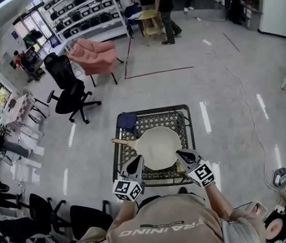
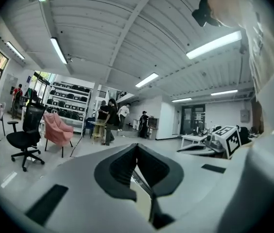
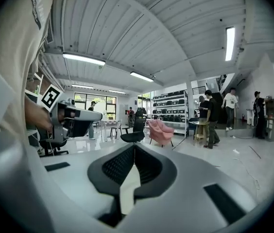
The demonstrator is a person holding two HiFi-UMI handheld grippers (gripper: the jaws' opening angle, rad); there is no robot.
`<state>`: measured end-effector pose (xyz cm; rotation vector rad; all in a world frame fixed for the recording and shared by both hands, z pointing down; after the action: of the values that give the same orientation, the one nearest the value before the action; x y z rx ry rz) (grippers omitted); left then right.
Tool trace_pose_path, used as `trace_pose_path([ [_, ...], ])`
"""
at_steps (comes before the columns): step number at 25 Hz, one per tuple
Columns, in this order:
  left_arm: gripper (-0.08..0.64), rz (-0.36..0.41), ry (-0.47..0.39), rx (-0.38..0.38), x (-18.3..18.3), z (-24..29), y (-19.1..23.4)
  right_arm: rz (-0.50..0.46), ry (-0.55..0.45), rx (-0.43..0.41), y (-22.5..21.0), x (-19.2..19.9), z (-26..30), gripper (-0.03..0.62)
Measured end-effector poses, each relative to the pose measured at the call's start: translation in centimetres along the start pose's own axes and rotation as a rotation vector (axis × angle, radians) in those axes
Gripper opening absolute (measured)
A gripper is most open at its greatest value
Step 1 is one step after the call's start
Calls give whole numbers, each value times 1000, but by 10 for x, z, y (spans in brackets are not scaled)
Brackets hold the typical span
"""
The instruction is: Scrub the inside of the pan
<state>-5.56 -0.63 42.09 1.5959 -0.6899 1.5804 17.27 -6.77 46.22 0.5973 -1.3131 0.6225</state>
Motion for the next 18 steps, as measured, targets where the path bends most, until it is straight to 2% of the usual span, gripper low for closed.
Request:
trace_pose_path([
  [5, 18, 28, 37, 59, -3, 7, -6, 40, 18, -2, 0, 6, 15, 17],
  [9, 18, 5, 26, 60, -1, -1, 13, -5, 46, -8, 18, -1, 31, 17],
  [12, 18, -17, 31, 84, 3, -8, 30, -26, 56, 22, 27, -12, 42, 17],
  [16, 18, 7, 21, 112, -3, -10, 78, 62, 34, 69, 31, -27, 75, 17],
  [18, 18, -11, 18, 124, -1, -8, 97, 98, 69, 113, 29, -23, 85, 17],
])
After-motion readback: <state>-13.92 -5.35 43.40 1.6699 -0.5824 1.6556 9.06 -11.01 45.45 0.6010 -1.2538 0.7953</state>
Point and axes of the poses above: the fingertips, and each gripper's own axes: z forward along the fingers, y to its left, x out of its underside, the point moved 7 cm from there along -z, backward along the fingers, and after that the axes turned 14 degrees about x, right-handed, at the moved point
